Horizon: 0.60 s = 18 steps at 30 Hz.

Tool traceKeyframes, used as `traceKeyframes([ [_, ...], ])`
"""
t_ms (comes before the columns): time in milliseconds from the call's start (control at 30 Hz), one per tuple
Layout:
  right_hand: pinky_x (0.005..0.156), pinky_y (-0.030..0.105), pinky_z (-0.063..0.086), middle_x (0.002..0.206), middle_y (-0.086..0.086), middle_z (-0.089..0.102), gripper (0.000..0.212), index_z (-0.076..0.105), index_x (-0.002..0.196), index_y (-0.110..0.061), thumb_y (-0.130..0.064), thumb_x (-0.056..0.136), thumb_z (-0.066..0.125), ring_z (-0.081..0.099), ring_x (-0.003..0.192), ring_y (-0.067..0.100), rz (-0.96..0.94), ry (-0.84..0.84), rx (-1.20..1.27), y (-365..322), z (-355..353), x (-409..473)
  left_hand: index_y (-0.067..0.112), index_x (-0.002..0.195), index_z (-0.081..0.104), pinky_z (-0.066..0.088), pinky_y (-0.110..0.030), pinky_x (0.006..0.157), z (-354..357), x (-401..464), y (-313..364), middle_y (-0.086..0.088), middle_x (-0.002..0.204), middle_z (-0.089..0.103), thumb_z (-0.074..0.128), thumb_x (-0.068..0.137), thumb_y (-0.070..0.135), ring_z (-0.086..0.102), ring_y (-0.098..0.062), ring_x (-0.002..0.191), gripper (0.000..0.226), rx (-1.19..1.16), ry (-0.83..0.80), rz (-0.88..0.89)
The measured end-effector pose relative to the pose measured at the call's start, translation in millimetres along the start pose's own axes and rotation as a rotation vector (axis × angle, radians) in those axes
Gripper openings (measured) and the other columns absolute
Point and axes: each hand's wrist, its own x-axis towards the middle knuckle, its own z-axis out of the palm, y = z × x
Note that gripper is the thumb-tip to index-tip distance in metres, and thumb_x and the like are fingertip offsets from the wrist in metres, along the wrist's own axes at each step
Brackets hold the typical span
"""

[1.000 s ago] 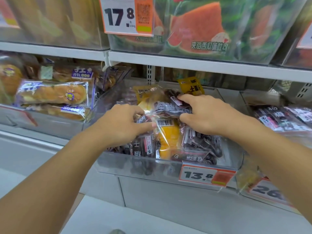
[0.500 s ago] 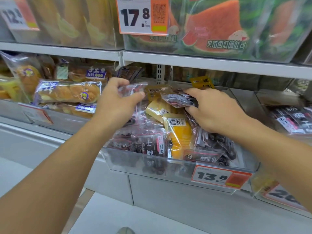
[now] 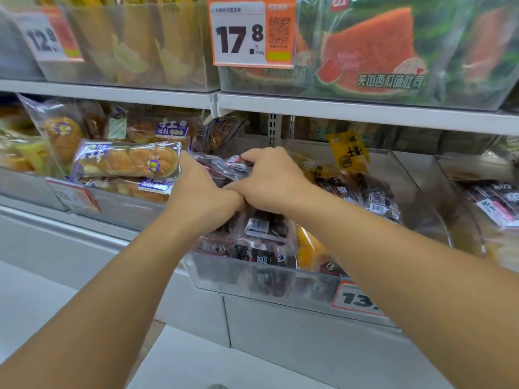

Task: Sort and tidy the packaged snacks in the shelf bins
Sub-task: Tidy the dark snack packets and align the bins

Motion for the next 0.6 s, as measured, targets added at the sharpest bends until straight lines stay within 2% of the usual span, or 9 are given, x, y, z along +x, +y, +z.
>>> traceKeyframes([
  [67,0.098,0.038,0.047,0.135,0.001,0.052,0.072,0.052,0.139,-0.020,-0.045,0.076,0.077,0.051,0.118,0.025,0.063,-0.143,0.210,-4,-6,-5,0.014,0.153,0.012,0.040,-0.023,0.058,-2,0,-3,-0.001,0.123,0.056,0.079,0.075,0.008,0.053,-0.008,0.084,0.103,-0.088,-0.026,0.026],
  [133,0.083,0.035,0.049,0.128,0.006,0.060,0.056,0.052,0.137,-0.010,-0.026,0.086,0.068,0.060,0.107,0.025,0.097,-0.264,0.380,1,-15,-11,0.019,0.154,0.011,0.047,-0.028,0.081,-3,-5,1,0.001,0.135,0.051,0.077,0.077,0.013,0.055,-0.015,0.109,0.102,-0.141,0.001,0.028],
  [200,0.092,0.045,0.051,0.134,0.012,0.057,0.038,0.059,0.129,-0.008,-0.016,0.092,0.057,0.057,0.122,0.032,0.081,-0.304,0.386,9,-24,-16,0.023,0.159,-0.003,0.032,-0.042,0.115,-3,-8,5,-0.001,0.163,0.021,0.079,0.077,0.028,0.027,-0.024,0.147,0.116,-0.059,0.099,0.082],
  [233,0.101,0.050,0.047,0.139,0.013,0.054,0.036,0.059,0.130,-0.006,-0.015,0.096,0.052,0.052,0.127,0.033,0.061,-0.314,0.349,12,-28,-18,0.024,0.159,-0.005,0.022,-0.047,0.121,-1,-9,7,-0.001,0.167,0.005,0.080,0.074,0.041,0.010,-0.024,0.153,0.121,0.056,0.137,0.145],
  [333,0.093,0.040,0.052,0.121,0.011,0.068,0.031,0.068,0.122,-0.012,-0.025,0.102,0.047,0.066,0.101,0.023,-0.034,-0.259,0.169,24,-47,-25,0.028,0.158,0.007,0.005,-0.055,0.123,6,-14,9,-0.002,0.167,-0.012,0.049,0.054,0.092,-0.013,-0.027,0.153,0.129,0.519,0.119,0.290],
  [400,0.084,0.036,0.054,0.109,0.004,0.073,0.032,0.072,0.114,-0.018,-0.038,0.101,0.050,0.067,0.091,0.016,-0.091,-0.159,-0.078,41,-66,-30,0.036,0.158,0.007,0.000,-0.061,0.121,13,-14,9,-0.001,0.167,-0.015,0.033,0.043,0.108,-0.018,-0.029,0.152,0.138,0.712,-0.019,0.297],
  [433,0.084,0.035,0.054,0.113,0.002,0.071,0.037,0.069,0.120,-0.021,-0.046,0.098,0.054,0.066,0.095,0.015,-0.102,-0.128,-0.248,52,-75,-31,0.041,0.157,0.004,-0.002,-0.063,0.120,17,-14,8,0.001,0.166,-0.017,0.034,0.042,0.108,-0.021,-0.032,0.151,0.137,0.788,-0.092,0.310],
  [500,0.096,0.038,0.051,0.135,0.002,0.060,0.074,0.048,0.144,-0.027,-0.067,0.084,0.062,0.059,0.117,0.021,-0.069,-0.164,-0.549,75,-88,-33,0.047,0.155,0.001,-0.002,-0.064,0.119,21,-12,8,0.004,0.167,-0.015,0.044,0.047,0.103,-0.021,-0.036,0.150,0.129,0.876,-0.201,0.315],
  [600,0.113,0.045,0.037,0.159,0.002,0.032,0.112,0.013,0.157,-0.039,-0.081,0.068,0.066,0.037,0.141,0.027,-0.006,-0.331,-0.569,94,-82,-35,0.046,0.155,0.007,0.007,-0.061,0.120,20,-3,7,0.005,0.168,-0.003,0.055,0.058,0.093,-0.013,-0.036,0.152,0.118,0.835,-0.220,0.324],
])
